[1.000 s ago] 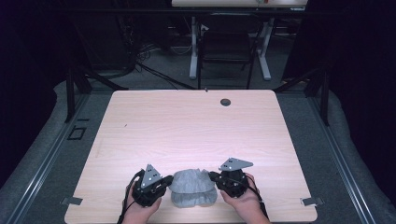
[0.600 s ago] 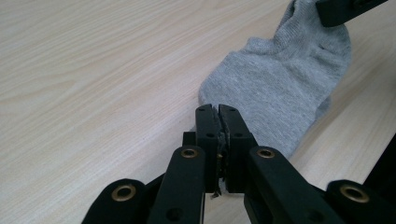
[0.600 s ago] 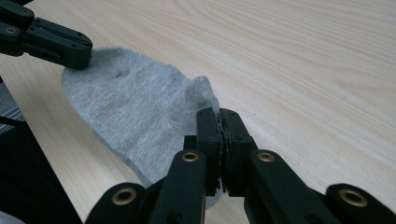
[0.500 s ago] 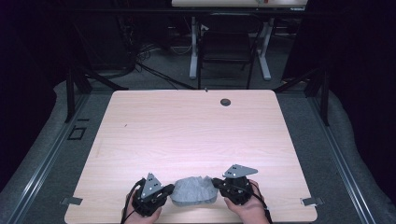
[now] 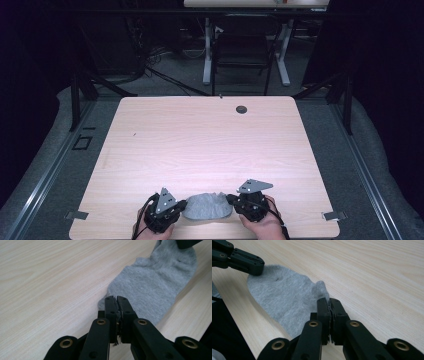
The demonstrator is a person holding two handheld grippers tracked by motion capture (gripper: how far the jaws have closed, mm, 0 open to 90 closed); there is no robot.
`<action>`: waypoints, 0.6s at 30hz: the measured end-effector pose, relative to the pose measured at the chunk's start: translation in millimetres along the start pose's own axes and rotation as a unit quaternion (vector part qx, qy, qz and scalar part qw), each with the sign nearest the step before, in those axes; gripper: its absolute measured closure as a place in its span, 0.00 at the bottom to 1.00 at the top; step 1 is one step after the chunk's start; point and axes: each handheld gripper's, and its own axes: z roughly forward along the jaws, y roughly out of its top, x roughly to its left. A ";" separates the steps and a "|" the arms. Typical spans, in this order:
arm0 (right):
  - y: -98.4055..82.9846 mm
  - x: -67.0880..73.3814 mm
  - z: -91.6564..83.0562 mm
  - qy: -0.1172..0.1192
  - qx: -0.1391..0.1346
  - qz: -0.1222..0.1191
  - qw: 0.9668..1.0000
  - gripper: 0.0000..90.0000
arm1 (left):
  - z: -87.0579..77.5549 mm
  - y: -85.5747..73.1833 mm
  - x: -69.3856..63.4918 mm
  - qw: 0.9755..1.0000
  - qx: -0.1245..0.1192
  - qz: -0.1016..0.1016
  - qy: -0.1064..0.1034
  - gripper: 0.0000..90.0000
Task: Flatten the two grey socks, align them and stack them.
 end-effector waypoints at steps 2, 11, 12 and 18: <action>-1.5 -0.2 1.6 -0.001 0.001 0.001 1.000 0.97 | 0.5 -0.7 1.2 1.000 0.004 0.002 -0.001 0.97; -7.2 -4.8 7.9 -0.012 0.024 -0.001 1.000 0.96 | 6.2 -5.0 1.2 1.000 0.015 0.000 0.001 0.97; -8.0 -5.1 9.0 -0.012 0.024 0.002 1.000 0.96 | 6.6 -5.4 1.1 1.000 0.014 -0.003 0.001 0.97; -8.2 -6.6 7.8 -0.020 0.017 -0.001 1.000 0.88 | 2.4 -3.3 2.5 1.000 -0.001 -0.011 0.003 0.90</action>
